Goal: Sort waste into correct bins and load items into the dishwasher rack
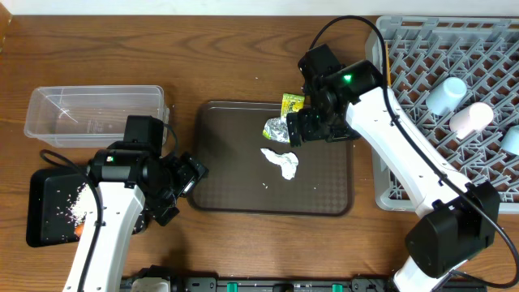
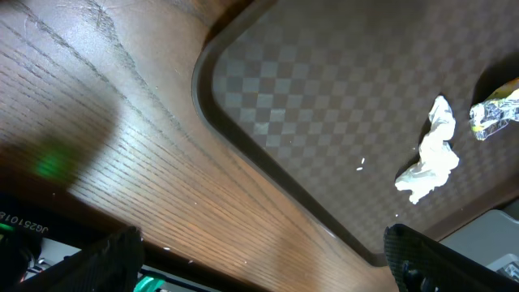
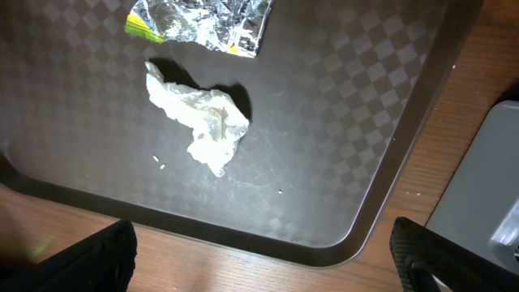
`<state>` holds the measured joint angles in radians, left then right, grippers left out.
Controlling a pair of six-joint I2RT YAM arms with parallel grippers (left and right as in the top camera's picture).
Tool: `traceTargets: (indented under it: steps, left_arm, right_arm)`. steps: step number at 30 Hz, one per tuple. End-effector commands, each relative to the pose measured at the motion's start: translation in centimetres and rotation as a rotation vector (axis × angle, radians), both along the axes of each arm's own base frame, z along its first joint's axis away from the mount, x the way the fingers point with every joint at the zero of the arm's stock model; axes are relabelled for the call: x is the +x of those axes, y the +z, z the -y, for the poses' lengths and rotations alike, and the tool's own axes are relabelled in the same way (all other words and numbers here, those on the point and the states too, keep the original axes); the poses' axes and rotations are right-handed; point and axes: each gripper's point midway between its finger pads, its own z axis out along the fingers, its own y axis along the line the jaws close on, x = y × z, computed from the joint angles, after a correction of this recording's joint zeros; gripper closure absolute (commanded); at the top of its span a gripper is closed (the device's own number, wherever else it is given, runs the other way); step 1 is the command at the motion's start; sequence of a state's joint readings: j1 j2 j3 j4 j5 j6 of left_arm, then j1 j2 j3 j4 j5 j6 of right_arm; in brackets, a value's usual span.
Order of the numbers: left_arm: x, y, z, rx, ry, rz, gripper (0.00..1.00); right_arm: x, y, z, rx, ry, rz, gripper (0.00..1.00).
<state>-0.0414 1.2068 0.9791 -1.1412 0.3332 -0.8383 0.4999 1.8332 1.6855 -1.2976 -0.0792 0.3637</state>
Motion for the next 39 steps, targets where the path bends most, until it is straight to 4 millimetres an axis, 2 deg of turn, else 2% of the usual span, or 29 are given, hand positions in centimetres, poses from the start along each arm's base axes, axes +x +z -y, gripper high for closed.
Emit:
traceTargets:
  steps: [1, 12, 18, 20, 23, 26, 30, 32, 35, 39]
  left_arm:
    - [0.1, 0.0, -0.2, 0.013, 0.004, -0.001, 0.02]
    - [0.1, 0.0, -0.2, 0.013, 0.004, -0.001, 0.02]
    - [0.1, 0.0, -0.2, 0.013, 0.004, -0.001, 0.02]
    - [0.1, 0.0, -0.2, 0.013, 0.004, -0.001, 0.02]
    - [0.1, 0.0, -0.2, 0.013, 0.004, -0.001, 0.02]
    - [0.1, 0.0, -0.2, 0.013, 0.004, -0.001, 0.02]
    - [0.0, 0.0, -0.2, 0.013, 0.004, -0.002, 0.02]
    - [0.1, 0.0, -0.2, 0.013, 0.004, -0.001, 0.02]
    - [0.0, 0.0, -0.2, 0.013, 0.004, -0.002, 0.02]
    - [0.1, 0.0, -0.2, 0.013, 0.004, -0.001, 0.02]
  right_arm:
    - [-0.3, 0.7, 0.0, -0.005, 0.008, 0.017, 0.01]
    - [0.0, 0.7, 0.5, -0.032, 0.008, 0.036, 0.01]
    - [2.5, 1.1, 1.1, -0.068, -0.016, 0.146, 0.01]
    - [4.3, 1.4, 2.3, -0.119, -0.046, 0.222, 0.01]
    - [5.8, 1.8, 4.1, -0.178, -0.091, 0.278, 0.01]
    - [6.4, 1.8, 5.9, -0.196, -0.133, 0.276, 0.01]
    - [7.0, 1.9, 10.4, -0.280, -0.222, 0.268, 0.01]
    - [6.9, 1.8, 12.0, -0.277, -0.261, 0.241, 0.01]
    - [6.8, 1.3, 12.1, -0.182, -0.290, 0.194, 0.01]
    - [6.8, 1.3, 13.6, -0.181, -0.330, 0.180, 0.01]
